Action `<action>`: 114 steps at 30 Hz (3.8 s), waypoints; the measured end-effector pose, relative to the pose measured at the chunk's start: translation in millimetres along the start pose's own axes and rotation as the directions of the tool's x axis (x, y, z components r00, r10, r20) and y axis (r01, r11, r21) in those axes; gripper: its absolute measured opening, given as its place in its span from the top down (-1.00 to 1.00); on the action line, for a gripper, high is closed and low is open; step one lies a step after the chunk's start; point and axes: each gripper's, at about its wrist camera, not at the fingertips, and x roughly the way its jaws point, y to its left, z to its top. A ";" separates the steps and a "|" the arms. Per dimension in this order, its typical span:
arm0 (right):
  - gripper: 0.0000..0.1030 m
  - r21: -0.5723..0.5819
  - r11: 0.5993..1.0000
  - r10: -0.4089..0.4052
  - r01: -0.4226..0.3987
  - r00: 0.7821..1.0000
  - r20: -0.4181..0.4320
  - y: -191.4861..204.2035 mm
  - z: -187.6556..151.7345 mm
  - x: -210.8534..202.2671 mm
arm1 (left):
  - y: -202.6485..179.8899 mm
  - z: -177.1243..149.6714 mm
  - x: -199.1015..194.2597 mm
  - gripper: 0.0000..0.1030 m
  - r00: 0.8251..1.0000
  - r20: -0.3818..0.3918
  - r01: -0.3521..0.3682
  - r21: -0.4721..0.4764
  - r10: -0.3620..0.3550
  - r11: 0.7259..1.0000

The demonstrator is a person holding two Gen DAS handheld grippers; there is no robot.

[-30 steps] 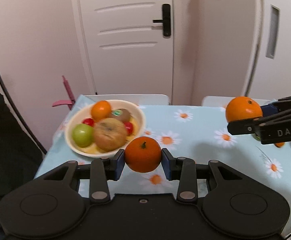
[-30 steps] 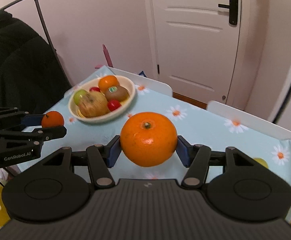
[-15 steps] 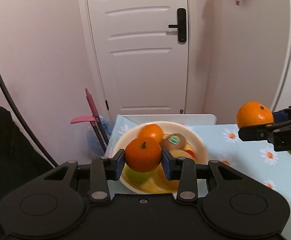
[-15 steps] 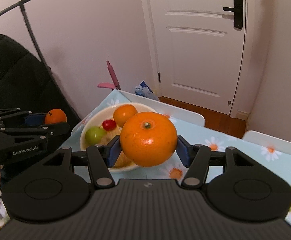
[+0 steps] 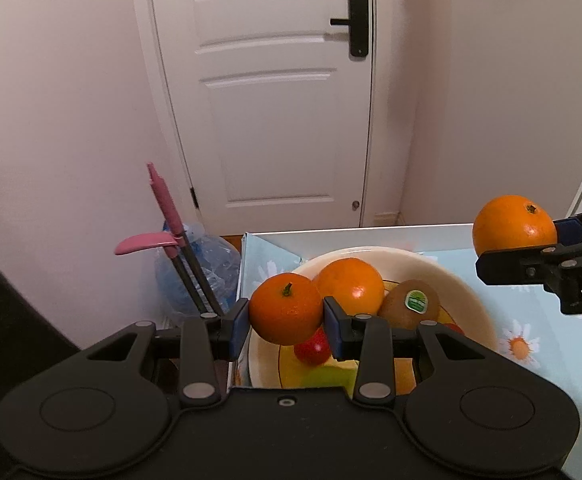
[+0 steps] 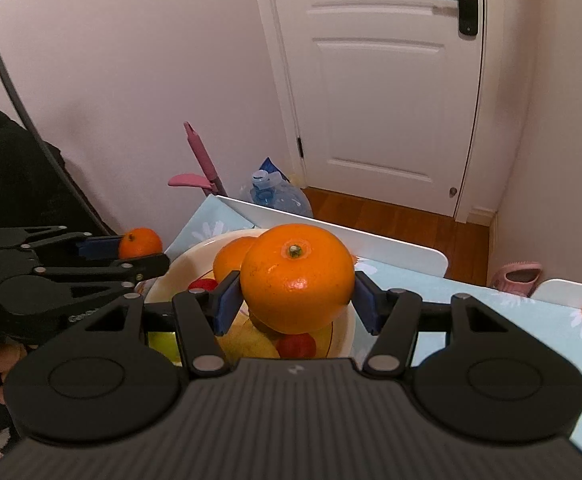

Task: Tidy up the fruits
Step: 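Carry the mandarin and large orange to the cream bowl and lower them, then open the left gripper on the mandarin while the right gripper releases the orange, then close the left gripper on the last green apple while the right gripper approaches a mandarin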

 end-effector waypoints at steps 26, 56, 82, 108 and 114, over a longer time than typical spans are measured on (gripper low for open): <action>-0.43 -0.080 0.995 0.053 -0.059 0.996 -0.070 -9.5 23.5 45.6 | -1.8 -9.7 -7.8 -0.88 1.000 -0.008 -0.028 -0.030 0.028 0.999; -1.00 -0.177 0.974 0.132 -0.144 0.988 -0.081 -8.6 22.7 81.4 | -10.9 -30.1 -31.9 -0.88 0.995 -0.036 -0.092 -0.105 0.089 0.990; -1.00 0.109 0.984 -0.148 0.142 0.988 0.041 -40.4 -40.5 -99.4 | -59.3 -22.7 -82.4 -0.88 0.995 0.055 0.078 0.039 -0.080 0.996; -1.00 0.238 0.901 -0.368 0.362 0.930 -0.022 -199.4 -157.5 -193.1 | -246.3 -3.1 -47.4 -0.88 0.955 0.007 0.285 0.258 -0.297 0.923; -1.00 0.231 0.904 -0.362 0.360 0.932 -0.038 -237.8 -175.9 -189.8 | -293.9 -0.1 -25.6 -0.88 0.943 -0.008 0.319 0.316 -0.333 0.894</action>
